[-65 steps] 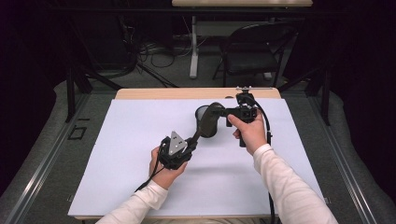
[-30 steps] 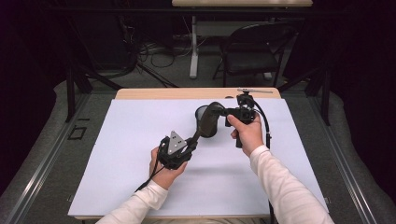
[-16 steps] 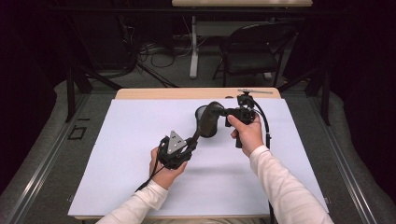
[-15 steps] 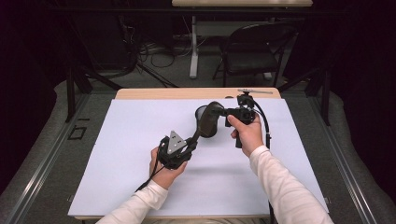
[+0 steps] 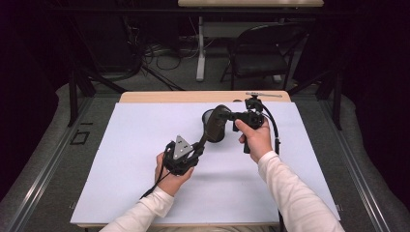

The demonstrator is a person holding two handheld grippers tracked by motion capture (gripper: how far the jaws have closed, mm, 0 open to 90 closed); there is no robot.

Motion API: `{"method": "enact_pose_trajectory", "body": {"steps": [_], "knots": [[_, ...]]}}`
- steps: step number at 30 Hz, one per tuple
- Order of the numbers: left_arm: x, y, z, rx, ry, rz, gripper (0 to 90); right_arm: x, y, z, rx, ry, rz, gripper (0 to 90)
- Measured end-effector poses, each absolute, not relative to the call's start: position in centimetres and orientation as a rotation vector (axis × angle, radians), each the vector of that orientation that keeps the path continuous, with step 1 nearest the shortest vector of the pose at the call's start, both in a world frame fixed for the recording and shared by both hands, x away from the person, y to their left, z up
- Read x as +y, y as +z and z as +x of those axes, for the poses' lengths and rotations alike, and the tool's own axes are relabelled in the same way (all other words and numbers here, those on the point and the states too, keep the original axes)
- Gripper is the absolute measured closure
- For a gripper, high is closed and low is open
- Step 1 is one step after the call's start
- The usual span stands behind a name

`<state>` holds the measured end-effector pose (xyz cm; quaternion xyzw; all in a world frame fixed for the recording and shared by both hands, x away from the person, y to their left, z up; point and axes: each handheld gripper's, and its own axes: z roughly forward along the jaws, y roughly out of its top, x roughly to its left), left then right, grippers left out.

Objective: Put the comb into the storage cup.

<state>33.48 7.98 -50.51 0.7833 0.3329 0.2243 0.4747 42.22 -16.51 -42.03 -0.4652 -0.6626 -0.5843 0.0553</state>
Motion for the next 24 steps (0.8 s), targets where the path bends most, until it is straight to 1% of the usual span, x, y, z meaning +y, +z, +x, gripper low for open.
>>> {"method": "enact_pose_trajectory", "body": {"steps": [18, 24], "knots": [[8.06, -50.54, 33.54, 0.813, 0.551, 1.909, 71.7, -16.51, -41.98, 42.17, -2.017, -1.79, -1.394, 86.5], [8.17, -50.48, 33.57, 0.808, 0.543, 1.907, 69.9, -16.54, -41.96, 42.19, -2.021, -1.793, -1.395, 86.5]]}}
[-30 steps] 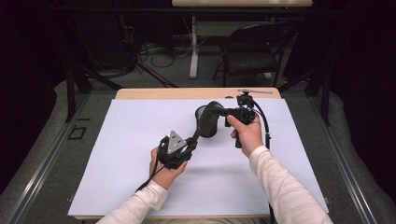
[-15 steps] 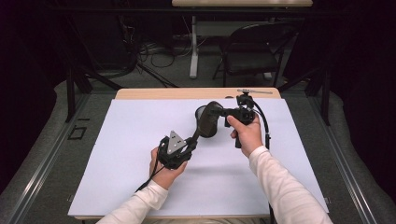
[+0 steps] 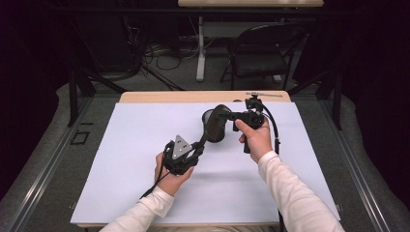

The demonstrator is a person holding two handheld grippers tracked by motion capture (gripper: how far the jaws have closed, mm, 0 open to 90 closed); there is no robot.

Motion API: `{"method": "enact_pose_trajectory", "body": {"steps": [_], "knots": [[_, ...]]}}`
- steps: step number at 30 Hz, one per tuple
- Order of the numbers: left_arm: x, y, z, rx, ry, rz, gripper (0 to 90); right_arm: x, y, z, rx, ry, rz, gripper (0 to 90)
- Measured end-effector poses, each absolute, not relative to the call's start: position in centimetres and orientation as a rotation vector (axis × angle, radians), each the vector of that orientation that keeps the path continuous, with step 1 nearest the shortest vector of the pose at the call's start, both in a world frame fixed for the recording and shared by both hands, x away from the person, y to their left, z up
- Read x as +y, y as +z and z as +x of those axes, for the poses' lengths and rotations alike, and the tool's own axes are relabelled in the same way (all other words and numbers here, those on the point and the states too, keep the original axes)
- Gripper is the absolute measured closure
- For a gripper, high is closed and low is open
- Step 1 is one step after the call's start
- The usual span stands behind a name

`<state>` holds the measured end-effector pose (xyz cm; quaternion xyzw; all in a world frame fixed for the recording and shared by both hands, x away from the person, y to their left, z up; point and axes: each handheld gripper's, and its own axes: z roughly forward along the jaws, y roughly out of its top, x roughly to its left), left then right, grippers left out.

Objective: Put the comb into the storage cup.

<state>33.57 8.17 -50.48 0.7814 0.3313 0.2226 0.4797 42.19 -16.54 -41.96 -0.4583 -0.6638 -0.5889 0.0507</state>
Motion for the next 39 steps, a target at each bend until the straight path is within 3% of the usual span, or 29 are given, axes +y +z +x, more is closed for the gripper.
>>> {"method": "enact_pose_trajectory", "body": {"steps": [13, 26, 39], "knots": [[8.3, -50.4, 33.7, 0.81, 0.531, 1.893, 62.0, -17.0, -41.8, 42.2, -2.02, -1.801, -1.4, 86.5], [9.1, -50.0, 34.3, 0.844, 0.48, 1.835, 47.8, -17.9, -41.5, 42.4, -2.018, -1.82, -1.43, 86.5], [9.7, -49.7, 34.6, 0.855, 0.474, 1.8, 44.5, -18.4, -41.3, 42.4, -2.026, -1.827, -1.444, 86.5]]}}
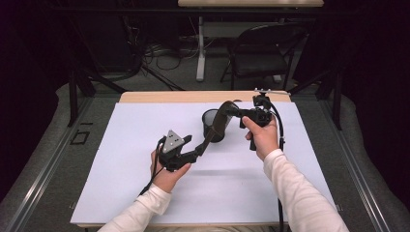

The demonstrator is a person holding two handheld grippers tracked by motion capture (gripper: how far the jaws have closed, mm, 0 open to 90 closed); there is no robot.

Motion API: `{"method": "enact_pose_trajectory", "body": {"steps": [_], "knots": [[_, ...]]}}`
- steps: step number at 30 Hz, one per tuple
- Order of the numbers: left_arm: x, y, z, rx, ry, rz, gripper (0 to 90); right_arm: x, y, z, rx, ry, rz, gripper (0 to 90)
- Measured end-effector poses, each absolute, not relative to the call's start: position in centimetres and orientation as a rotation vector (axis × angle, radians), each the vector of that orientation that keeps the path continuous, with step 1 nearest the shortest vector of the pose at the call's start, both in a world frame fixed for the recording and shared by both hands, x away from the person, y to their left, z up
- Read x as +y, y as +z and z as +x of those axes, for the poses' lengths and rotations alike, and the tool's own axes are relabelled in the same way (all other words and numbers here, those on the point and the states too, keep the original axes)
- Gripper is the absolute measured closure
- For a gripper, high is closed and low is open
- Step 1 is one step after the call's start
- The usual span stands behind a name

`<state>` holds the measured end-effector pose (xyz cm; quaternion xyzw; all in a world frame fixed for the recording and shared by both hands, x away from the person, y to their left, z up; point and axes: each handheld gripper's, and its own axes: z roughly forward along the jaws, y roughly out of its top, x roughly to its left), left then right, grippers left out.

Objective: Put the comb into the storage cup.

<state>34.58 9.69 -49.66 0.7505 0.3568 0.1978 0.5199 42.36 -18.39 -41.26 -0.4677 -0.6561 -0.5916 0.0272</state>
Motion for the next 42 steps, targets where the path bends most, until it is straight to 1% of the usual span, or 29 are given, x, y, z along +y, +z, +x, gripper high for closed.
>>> {"method": "enact_pose_trajectory", "body": {"steps": [8, 16, 20, 25, 28, 33, 37, 42], "knots": [[10.3, -49.6, 35.1, 0.891, 0.444, 1.787, 43.7, -18.9, -41.0, 42.3, -2.034, -1.83, -1.46, 86.5], [10.5, -49.9, 35.8, 0.896, 0.442, 1.804, 39.7, -19.4, -40.3, 42.2, -2.048, -1.843, -1.474, 86.5], [10.8, -50.1, 36.3, 0.904, 0.426, 1.817, 39.5, -19.7, -40.0, 42.3, -2.061, -1.845, -1.479, 86.5], [11.1, -50.1, 36.6, 0.912, 0.43, 1.831, 39.3, -20.0, -39.6, 42.5, -2.077, -1.844, -1.489, 86.5], [11.3, -50.2, 36.9, 0.916, 0.432, 1.836, 37.4, -20.1, -39.2, 42.7, -2.086, -1.842, -1.494, 86.5], [11.8, -50.0, 37.0, 0.916, 0.473, 1.833, 36.8, -20.1, -38.5, 43.0, -2.106, -1.844, -1.5, 86.5], [12.0, -49.9, 37.1, 0.918, 0.431, 1.824, 34.8, -20.2, -37.9, 43.2, -2.122, -1.848, -1.508, 86.5], [12.3, -50.0, 37.3, 0.95, 0.392, 1.807, 30.1, -20.3, -36.8, 43.5, -2.14, -1.854, -1.513, 86.5]]}}
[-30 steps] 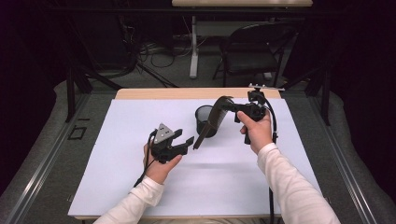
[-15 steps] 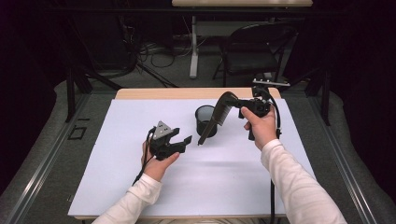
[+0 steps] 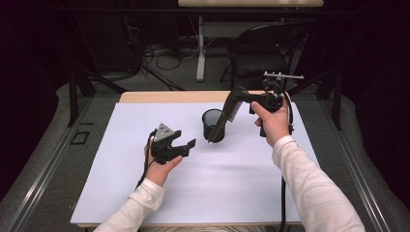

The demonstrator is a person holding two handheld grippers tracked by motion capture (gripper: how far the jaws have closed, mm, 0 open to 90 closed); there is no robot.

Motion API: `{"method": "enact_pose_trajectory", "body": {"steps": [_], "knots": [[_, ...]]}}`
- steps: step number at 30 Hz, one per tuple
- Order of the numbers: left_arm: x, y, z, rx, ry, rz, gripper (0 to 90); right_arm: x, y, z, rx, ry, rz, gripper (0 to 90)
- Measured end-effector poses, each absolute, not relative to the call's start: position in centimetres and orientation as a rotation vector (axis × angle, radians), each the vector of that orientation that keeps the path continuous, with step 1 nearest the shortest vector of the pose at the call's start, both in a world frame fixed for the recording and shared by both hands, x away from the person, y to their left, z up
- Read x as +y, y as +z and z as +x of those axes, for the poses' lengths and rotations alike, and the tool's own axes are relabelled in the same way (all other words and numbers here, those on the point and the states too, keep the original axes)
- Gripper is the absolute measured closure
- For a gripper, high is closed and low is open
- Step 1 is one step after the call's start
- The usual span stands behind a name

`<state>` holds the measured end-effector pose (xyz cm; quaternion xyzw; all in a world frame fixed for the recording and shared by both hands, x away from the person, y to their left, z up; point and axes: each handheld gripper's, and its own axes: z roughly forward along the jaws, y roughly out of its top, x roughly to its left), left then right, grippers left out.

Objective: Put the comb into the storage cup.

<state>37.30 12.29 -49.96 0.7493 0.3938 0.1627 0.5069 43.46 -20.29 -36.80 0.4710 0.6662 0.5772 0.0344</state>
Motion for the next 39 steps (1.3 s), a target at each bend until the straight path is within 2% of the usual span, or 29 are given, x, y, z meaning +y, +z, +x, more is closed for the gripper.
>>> {"method": "enact_pose_trajectory", "body": {"steps": [14, 25, 39], "knots": [[13.0, -49.6, 37.3, 0.959, 0.337, 1.812, 30.0, -20.3, -34.4, 44.1, 2.022, 1.731, 1.426, 86.4], [13.8, -49.1, 38.0, 0.993, 0.305, 1.771, 20.0, -20.1, -32.8, 45.0, 1.995, 1.696, 1.431, 86.4], [15.1, -48.5, 38.4, 0.995, 0.279, 1.762, 15.8, -20.4, -31.6, 46.1, 1.94, 1.652, 1.453, 86.4]]}}
